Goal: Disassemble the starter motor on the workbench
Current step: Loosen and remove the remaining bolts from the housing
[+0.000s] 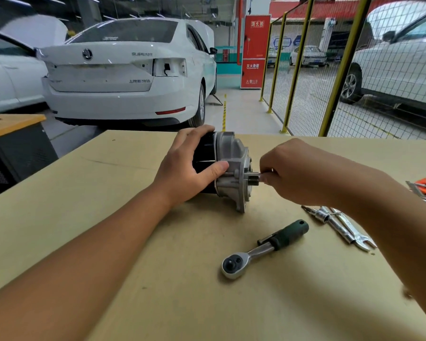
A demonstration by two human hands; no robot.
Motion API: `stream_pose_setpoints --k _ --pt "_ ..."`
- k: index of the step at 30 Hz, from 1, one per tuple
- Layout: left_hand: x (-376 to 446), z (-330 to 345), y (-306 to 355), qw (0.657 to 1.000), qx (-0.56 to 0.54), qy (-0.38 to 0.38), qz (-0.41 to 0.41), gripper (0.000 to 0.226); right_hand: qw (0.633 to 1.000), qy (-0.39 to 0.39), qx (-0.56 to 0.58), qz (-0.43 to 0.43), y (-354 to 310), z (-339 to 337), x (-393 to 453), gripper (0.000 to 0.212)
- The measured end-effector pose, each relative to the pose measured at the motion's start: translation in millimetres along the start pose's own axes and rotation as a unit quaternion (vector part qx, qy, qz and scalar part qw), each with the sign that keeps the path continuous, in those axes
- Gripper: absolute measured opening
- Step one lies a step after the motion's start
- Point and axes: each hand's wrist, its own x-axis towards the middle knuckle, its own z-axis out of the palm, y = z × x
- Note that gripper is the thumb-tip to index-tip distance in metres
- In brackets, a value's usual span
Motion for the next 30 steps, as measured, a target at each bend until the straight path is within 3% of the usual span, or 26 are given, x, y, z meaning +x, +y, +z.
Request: stream_pose_setpoints --k 8,12,14,17,24,26,28,30 --pt "0.1 -2.1 0.8 1.000 -0.003 -0.013 0.012 0.083 0.997 0.031 -0.065 -0.013 1.0 -2.2 -0.9 0.019" --pt "-1.1 -7.1 -0.8 0.999 -0.009 -0.042 0.015 0.088 0.999 0.043 -0.015 -0.019 2.6 3.0 0.3 0.027" --pt "-1.5 -6.0 -0.8 0.999 -0.015 -0.037 0.013 0.081 0.999 0.029 0.020 -0.030 3.9 3.8 0.4 0.019" --pt "-1.2 -2.5 1.7 1.000 -0.011 -0.017 0.001 0.074 0.998 0.029 0.040 -0.036 4.3 4.4 1.3 0.029" --pt "-2.2 -4.6 0.8 1.000 -0.017 -0.020 0.014 0.082 0.995 0.071 -0.053 -0.048 -0.3 7.7 2.4 0.020" --pt "-2.6 -5.7 -0.7 0.999 -0.017 -0.029 0.016 0.088 0.992 0.092 -0.075 -0.043 -1.9 7.4 3.0 0.029" --pt "-2.3 -6.3 -0.9 0.999 -0.015 -0.033 0.016 0.089 0.996 0.078 -0.043 -0.030 -0.3 6.7 4.9 0.041" --pt "-2.5 -4.5 0.0 1.000 -0.014 -0.024 0.011 0.083 0.998 0.055 0.036 -0.026 0.1 6.7 5.5 0.034"
